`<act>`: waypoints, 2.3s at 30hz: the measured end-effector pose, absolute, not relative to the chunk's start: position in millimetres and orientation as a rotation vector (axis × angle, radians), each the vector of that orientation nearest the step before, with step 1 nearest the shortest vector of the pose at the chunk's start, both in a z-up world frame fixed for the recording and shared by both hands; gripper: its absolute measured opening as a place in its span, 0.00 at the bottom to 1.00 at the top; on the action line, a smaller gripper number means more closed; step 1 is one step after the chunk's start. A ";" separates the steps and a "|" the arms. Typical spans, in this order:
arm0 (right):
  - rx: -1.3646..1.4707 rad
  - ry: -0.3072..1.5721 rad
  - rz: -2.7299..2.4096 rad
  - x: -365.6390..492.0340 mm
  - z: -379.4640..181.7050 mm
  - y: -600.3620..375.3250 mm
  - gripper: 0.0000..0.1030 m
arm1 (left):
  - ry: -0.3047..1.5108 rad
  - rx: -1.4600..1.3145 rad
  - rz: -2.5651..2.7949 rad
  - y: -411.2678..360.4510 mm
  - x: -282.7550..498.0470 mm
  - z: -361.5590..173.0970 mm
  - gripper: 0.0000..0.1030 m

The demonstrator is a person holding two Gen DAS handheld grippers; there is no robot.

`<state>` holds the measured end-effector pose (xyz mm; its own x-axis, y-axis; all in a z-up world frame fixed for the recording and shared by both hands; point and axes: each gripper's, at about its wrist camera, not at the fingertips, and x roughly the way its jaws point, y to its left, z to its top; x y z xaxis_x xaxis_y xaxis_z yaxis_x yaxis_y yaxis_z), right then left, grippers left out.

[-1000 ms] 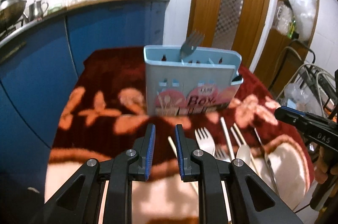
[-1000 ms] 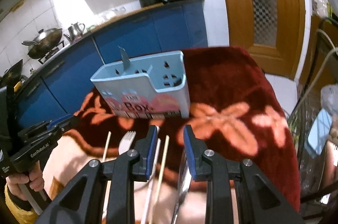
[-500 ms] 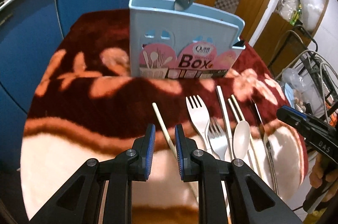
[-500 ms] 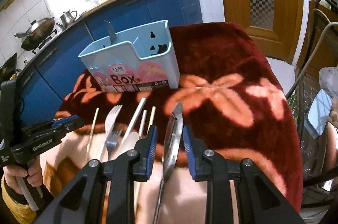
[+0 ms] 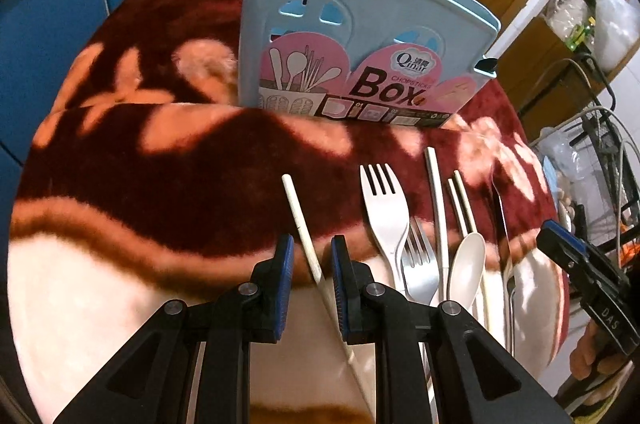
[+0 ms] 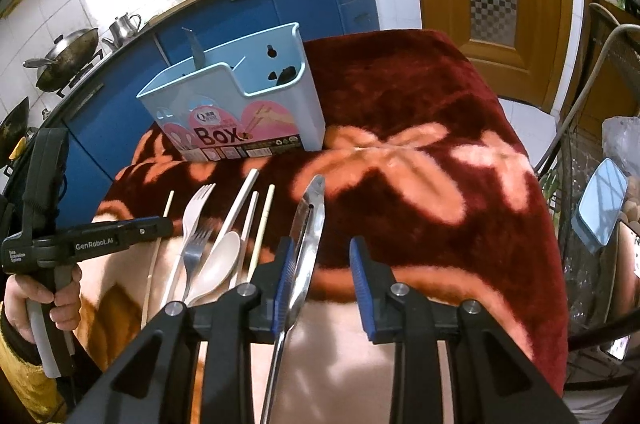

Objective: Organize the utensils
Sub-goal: 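Grasp a wooden chopstick with the left tool while the right tool grasps the silver knife, then lower the chopstick into the caddy and open the left tool while the right releases the knife there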

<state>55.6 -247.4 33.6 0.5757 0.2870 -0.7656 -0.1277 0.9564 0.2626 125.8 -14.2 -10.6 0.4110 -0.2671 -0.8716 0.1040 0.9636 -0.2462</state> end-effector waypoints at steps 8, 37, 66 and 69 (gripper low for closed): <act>0.184 0.951 0.250 58.0 30.9 -245.9 0.31 | 1.119 -0.263 -0.251 -2.8 124.9 -14.5 0.04; 0.167 1.151 0.227 103.4 3.8 -220.6 0.10 | 0.785 -0.229 -0.272 16.8 98.7 35.7 0.04; 0.376 0.615 0.283 79.3 104.6 -241.1 0.07 | 0.364 -0.202 -0.217 12.0 121.0 125.4 0.04; 0.373 0.545 0.286 88.0 114.9 -236.5 0.07 | 0.314 -0.176 -0.203 9.6 128.5 135.4 0.04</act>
<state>88.0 -236.5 114.9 0.8184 0.3594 -0.4483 -0.1646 0.8942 0.4164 128.5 9.6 135.4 0.9312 -0.2243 -0.2872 0.1698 0.9644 -0.2029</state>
